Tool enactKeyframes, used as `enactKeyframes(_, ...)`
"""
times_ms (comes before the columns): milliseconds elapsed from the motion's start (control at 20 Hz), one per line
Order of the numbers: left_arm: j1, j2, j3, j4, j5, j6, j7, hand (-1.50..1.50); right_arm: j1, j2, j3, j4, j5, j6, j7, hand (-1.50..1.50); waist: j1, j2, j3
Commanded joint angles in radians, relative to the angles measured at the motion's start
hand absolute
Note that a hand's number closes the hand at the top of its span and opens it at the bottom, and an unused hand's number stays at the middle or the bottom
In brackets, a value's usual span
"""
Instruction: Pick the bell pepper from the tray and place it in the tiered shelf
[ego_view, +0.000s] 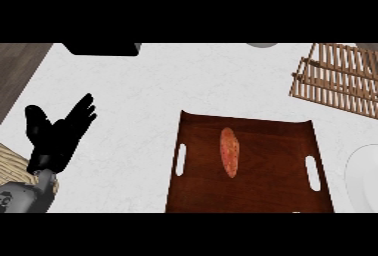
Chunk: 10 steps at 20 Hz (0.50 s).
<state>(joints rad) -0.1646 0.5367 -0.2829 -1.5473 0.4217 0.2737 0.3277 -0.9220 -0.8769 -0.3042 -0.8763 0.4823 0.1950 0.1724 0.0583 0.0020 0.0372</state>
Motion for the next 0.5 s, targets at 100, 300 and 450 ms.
enactKeyframes(100,0.078,-0.066,0.001,0.096,0.04,-0.005,-0.03,0.0,-0.074,-0.012,0.013,0.097,0.018,0.005,-0.057,1.5,-0.009,0.015,-0.039)
enactKeyframes(300,0.071,-0.084,-0.008,0.103,0.037,0.012,-0.039,0.0,-0.057,-0.025,0.067,0.138,0.089,-0.022,-0.115,1.5,-0.011,0.02,-0.039)
enactKeyframes(450,0.103,-0.057,0.002,0.076,0.047,-0.003,-0.036,0.0,-0.125,-0.018,-0.068,0.22,-0.015,-0.057,-0.064,1.5,-0.003,0.016,-0.038)
